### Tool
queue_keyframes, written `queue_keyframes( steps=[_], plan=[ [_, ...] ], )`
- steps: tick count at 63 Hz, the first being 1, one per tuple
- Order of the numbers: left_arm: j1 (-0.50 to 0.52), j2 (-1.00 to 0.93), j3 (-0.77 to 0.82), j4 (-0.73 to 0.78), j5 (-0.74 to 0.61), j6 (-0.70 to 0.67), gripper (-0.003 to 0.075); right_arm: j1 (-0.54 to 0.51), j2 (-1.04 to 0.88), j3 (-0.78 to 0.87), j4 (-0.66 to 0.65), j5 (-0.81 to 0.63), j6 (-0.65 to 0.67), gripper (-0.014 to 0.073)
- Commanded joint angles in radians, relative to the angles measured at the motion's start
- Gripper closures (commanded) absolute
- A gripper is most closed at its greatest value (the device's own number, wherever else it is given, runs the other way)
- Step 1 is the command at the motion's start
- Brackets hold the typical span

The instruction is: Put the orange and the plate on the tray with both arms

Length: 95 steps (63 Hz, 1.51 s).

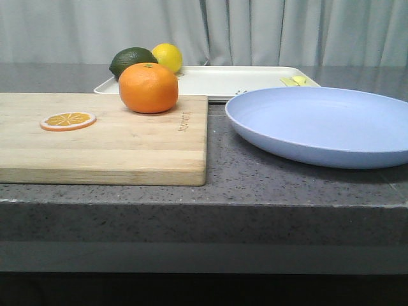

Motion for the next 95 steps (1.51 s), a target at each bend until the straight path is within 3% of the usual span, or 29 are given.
queue_keyframes(
  steps=[1,19,33,54,84,90,95],
  plan=[
    [0.004,-0.02,0.025,-0.005,-0.08,-0.01,0.074,-0.004,-0.019,-0.024,-0.01,-0.095,-0.012,0.0712],
    [0.004,-0.018,-0.044,-0.026,-0.07,-0.01,0.074,-0.004,-0.019,-0.101,-0.006,-0.039,-0.004,0.0712],
    [0.004,0.02,-0.301,-0.026,0.151,-0.01,0.074,-0.004,-0.003,-0.305,-0.008,0.08,-0.005,0.0712],
    [0.004,0.305,-0.685,-0.017,0.455,-0.01,0.074,-0.004,0.223,-0.604,-0.02,0.292,-0.005,0.0712],
    [0.004,0.456,-0.689,-0.046,0.488,-0.01,0.0738,-0.004,0.349,-0.631,-0.02,0.406,-0.005,0.0708],
    [0.004,0.461,-0.689,-0.046,0.486,-0.01,0.0664,-0.004,0.349,-0.631,-0.02,0.441,-0.03,0.0662],
    [0.004,0.461,-0.689,-0.046,0.486,-0.01,0.0505,-0.004,0.349,-0.631,-0.02,0.457,-0.057,0.0538]
  ],
)
